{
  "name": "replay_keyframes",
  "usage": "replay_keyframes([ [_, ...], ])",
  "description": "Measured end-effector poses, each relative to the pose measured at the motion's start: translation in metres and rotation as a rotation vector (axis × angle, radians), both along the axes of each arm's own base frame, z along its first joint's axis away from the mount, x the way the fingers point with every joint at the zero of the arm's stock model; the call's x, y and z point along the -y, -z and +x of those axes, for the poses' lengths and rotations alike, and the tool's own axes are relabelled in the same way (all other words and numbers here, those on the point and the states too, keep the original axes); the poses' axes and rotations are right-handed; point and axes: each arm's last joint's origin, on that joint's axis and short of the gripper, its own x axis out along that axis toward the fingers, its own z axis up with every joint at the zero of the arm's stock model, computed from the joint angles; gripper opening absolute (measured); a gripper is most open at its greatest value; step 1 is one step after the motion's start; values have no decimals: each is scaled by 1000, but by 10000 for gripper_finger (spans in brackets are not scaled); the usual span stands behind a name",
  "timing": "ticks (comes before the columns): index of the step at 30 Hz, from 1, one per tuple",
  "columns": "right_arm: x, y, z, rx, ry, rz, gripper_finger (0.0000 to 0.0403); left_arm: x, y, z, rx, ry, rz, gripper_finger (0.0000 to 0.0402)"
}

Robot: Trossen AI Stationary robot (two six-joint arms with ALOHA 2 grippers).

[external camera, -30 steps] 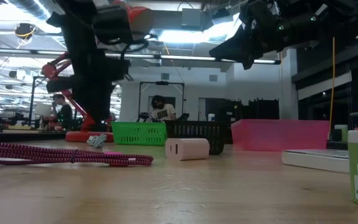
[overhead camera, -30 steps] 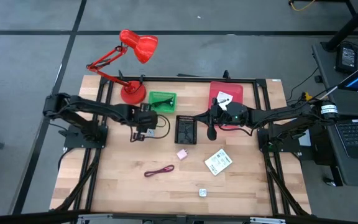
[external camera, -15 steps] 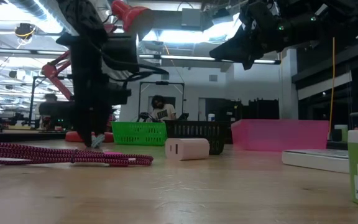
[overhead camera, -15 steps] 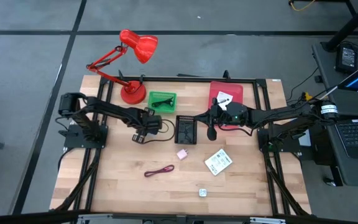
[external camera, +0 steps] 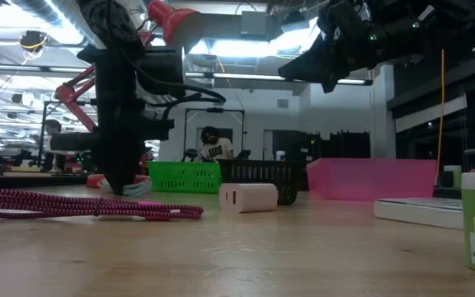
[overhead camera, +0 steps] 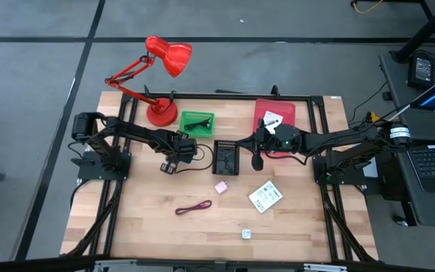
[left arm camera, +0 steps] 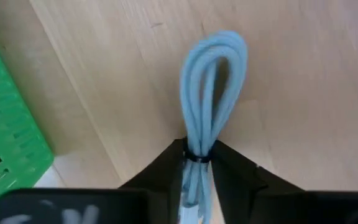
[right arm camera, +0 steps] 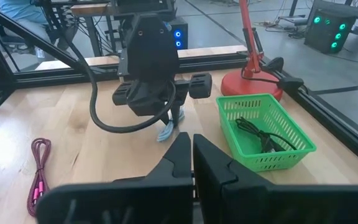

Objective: Pick and place items into bin
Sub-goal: Put the blue charger cable into the green bin

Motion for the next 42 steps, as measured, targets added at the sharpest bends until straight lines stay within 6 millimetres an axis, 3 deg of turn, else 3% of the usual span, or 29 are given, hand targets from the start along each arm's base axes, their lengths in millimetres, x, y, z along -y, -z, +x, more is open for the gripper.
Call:
replay_keyframes([
  [5, 0, 0, 0, -2, 0, -1, 0, -1, 0, 2, 20, -4, 4, 30],
  [12, 0, 0, 0, -2, 0, 0, 0, 0, 0, 1, 11, -3, 2, 30],
  [19, 0, 0, 0, -3, 0, 1, 0, 2, -14, -6, 50, -25, -39, 28],
  [35, 0, 0, 0, -4, 0, -1, 0, 9, -104, -37, 497, 28, -152, 27],
  [42, 0, 0, 0, -4, 0, -1, 0, -3, -140, -52, 774, 60, -258, 27],
])
